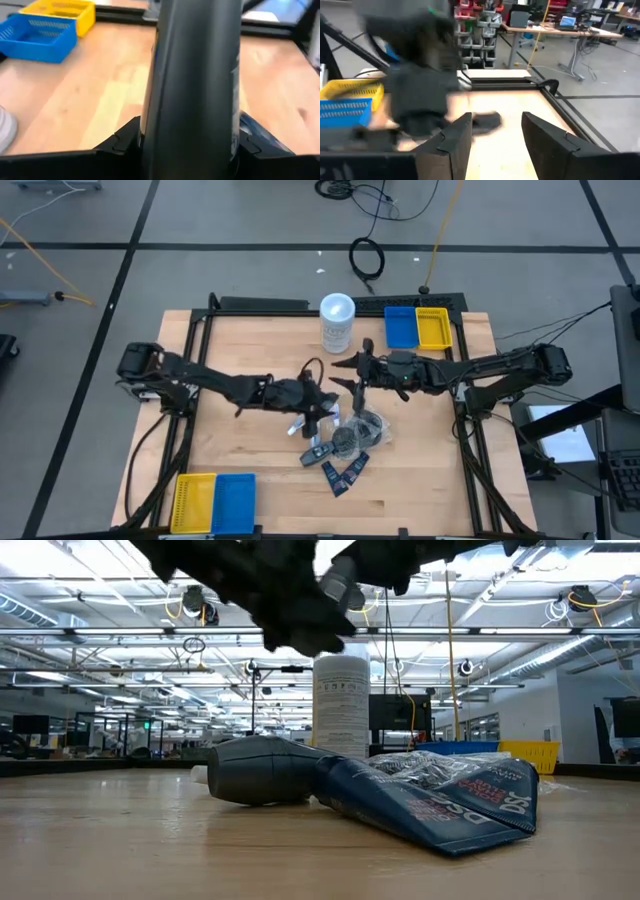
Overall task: Pick & Place Travel size toiletries
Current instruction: Put the gray deodorant into the bottom yellow bin
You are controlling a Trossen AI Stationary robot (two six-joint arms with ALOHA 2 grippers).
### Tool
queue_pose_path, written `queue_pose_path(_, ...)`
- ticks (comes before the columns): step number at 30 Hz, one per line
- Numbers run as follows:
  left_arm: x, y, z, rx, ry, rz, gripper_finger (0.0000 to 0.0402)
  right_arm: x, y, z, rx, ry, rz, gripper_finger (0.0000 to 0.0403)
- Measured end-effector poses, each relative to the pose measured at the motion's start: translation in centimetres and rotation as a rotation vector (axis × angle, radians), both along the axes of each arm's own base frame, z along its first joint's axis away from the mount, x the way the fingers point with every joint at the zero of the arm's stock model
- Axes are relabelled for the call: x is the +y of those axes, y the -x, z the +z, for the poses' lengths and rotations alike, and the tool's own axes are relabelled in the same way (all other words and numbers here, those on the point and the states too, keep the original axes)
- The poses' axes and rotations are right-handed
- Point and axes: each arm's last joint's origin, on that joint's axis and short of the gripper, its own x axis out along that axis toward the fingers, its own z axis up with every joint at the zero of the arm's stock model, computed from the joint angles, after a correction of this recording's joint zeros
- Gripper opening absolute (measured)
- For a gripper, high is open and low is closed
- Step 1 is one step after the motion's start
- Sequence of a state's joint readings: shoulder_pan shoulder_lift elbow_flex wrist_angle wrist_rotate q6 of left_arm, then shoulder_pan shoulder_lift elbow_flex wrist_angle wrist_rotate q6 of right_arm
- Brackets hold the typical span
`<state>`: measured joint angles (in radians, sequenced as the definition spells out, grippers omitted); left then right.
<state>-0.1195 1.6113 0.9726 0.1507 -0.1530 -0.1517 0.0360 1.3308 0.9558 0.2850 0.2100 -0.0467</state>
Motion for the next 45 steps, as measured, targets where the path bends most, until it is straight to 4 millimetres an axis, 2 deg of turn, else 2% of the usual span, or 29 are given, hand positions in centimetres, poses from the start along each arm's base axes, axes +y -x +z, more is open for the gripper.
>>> queue_pose_path(6,-2.8,4.2,2.2,0.133,-0.017,0.049,0.0176,0.1,0.0,0.0,0.003,-0.002,0.015,0.0149)
queue_pose_path(12,-7.1,8.8,4.2,0.153,0.047,0.054,0.0176,0.2,0.3,0.3,-0.001,-0.011,0.026,0.0143)
queue_pose_path(19,-12.2,14.7,4.5,0.207,0.162,0.065,0.0176,0.2,0.4,0.4,-0.013,-0.041,0.026,0.0143)
queue_pose_path(24,-15.4,17.9,4.4,0.199,0.263,0.039,0.0176,0.2,0.4,0.4,-0.016,-0.042,0.026,0.0141)
queue_pose_path(28,-16.7,19.9,4.3,0.222,0.347,0.030,0.0176,0.2,0.4,0.4,-0.020,-0.047,0.025,0.0141)
queue_pose_path(35,-18.3,23.2,3.7,0.368,0.563,0.077,0.0176,0.2,0.4,0.4,-0.020,-0.047,0.026,0.0139)
queue_pose_path(40,-19.5,24.8,3.2,0.418,0.692,0.133,0.0176,0.2,0.4,0.4,-0.019,-0.042,0.027,0.0139)
queue_pose_path(45,-21.1,25.6,1.5,0.548,0.794,0.237,0.0176,0.2,0.4,0.4,-0.016,-0.028,0.030,0.0135)
